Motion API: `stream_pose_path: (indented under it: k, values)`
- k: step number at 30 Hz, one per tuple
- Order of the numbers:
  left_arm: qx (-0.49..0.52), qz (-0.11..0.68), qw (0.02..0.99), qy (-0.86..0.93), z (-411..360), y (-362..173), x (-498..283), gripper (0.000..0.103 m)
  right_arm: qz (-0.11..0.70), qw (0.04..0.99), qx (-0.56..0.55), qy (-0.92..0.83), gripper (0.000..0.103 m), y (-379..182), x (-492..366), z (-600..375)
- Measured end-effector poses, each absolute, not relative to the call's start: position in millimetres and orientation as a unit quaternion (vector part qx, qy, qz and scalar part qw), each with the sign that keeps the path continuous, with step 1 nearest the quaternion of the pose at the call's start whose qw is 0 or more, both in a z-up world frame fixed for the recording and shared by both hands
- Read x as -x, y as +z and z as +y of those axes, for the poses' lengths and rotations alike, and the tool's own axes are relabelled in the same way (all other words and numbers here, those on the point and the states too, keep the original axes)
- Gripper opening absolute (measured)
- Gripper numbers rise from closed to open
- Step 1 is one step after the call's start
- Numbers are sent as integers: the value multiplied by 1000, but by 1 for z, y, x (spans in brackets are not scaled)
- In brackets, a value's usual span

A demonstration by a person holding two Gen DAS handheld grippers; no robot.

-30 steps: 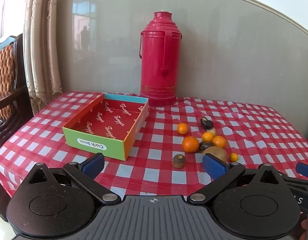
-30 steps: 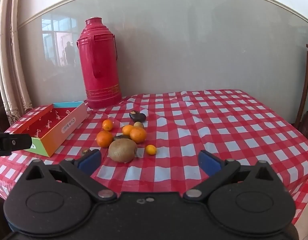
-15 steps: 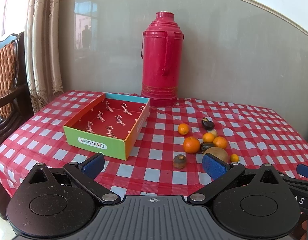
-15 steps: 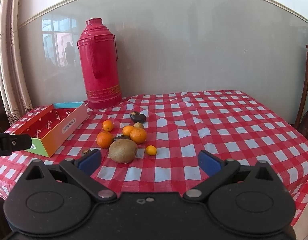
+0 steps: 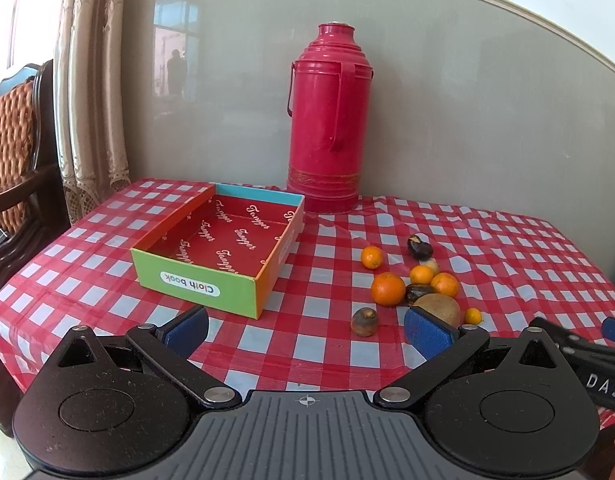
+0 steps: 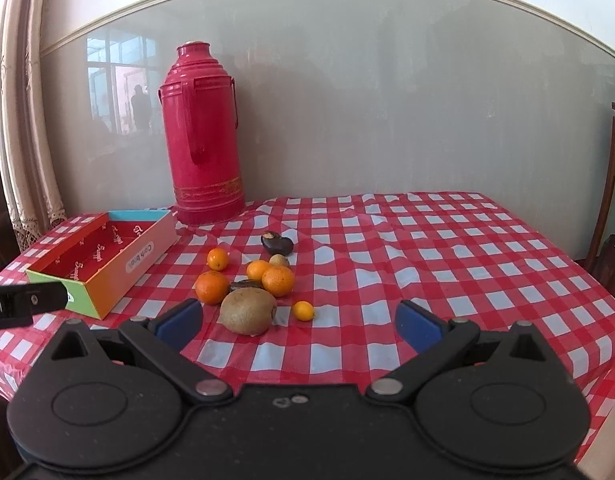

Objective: Organize fruits

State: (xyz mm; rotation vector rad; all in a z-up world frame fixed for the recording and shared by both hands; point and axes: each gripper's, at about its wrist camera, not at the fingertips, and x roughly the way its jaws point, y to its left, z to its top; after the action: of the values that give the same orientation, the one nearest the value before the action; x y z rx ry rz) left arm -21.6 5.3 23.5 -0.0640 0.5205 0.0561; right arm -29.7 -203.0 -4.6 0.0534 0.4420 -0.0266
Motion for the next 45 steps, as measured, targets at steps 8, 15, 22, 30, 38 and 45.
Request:
stream_pose_path:
  k: [8, 15, 22, 30, 38, 45]
  values:
    - [34, 256, 966, 27, 5, 23, 22, 103, 218, 975, -30, -13, 97, -4, 30, -204]
    - [34, 256, 966, 28, 7, 23, 22, 103, 217, 976, -28, -12, 97, -5, 30, -203]
    - [35, 256, 966, 29, 7, 22, 22, 103, 217, 976, -29, -12, 97, -4, 30, -202]
    - [30, 253, 967, 31, 7, 21, 23, 103, 219, 975, -29, -13, 97, -5, 29, -203]
    - [15, 250, 968, 27, 6, 17, 21, 103, 223, 974, -38, -17, 97, -10, 27, -208]
    - [-16, 250, 968, 14, -5, 12, 13, 103, 223, 973, -48, -18, 97, -15, 26, -214]
